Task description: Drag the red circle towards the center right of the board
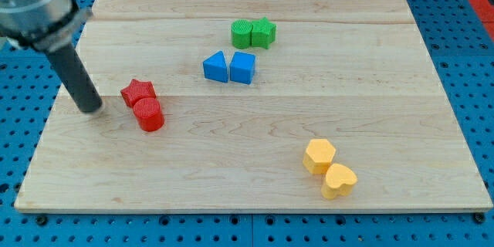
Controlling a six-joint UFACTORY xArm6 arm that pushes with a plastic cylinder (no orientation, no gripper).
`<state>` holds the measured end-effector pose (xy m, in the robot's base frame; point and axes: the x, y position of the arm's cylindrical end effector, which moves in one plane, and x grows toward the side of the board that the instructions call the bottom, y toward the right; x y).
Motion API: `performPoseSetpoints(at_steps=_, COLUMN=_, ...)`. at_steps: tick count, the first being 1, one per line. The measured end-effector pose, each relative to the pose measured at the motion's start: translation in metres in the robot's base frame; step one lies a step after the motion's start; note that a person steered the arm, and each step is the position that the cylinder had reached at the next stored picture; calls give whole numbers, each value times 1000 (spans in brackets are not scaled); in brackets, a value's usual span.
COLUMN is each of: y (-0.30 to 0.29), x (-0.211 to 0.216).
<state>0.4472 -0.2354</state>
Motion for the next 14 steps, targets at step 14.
performPoseSetpoints(at_steps=14, y=479, x=-21)
